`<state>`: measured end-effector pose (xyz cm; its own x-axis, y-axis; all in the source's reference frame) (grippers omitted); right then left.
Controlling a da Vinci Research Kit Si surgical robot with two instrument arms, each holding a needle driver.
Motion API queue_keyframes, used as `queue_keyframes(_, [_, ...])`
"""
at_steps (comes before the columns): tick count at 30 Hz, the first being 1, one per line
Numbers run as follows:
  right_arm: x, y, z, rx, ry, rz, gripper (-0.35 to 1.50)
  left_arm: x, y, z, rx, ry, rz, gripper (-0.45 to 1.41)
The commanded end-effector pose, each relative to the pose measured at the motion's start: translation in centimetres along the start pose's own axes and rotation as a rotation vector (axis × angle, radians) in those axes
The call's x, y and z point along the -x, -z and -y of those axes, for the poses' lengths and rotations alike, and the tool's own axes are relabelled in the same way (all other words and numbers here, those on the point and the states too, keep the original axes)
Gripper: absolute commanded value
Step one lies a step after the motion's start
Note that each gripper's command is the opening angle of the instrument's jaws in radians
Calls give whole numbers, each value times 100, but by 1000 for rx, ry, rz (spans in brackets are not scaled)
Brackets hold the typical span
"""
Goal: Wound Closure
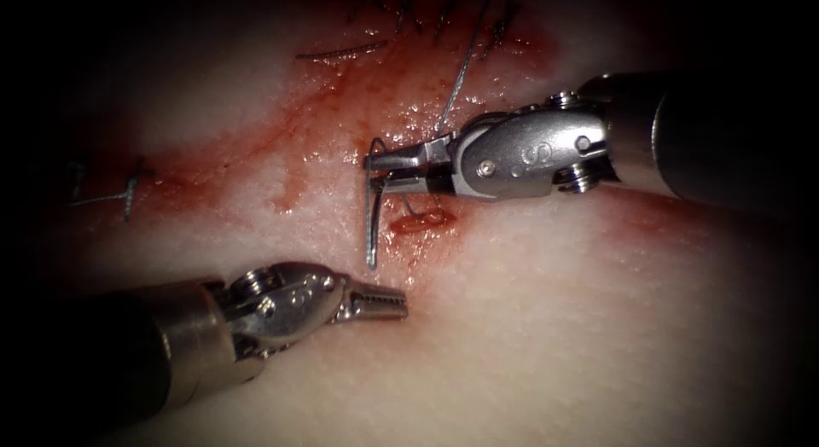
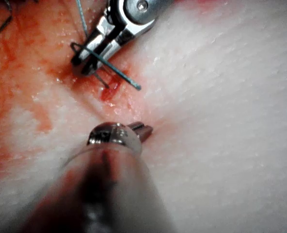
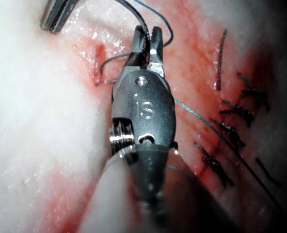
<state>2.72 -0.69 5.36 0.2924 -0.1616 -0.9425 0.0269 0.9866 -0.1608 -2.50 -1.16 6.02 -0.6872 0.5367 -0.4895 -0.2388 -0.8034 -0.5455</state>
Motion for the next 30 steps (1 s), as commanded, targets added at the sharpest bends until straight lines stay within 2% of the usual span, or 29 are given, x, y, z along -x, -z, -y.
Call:
queue_keyframes(1, [4,-10,1,8,-12,-12,-35,1,-10,0,1,1,0,16])
queue_keyframes(10, [3,-9,-3,73,-106,-69,-35,-2,-12,0,-1,3,0,16])
queue_keyframes(30, [-2,-16,13,152,-150,-39,-35,-6,-15,1,-2,6,-1,16])
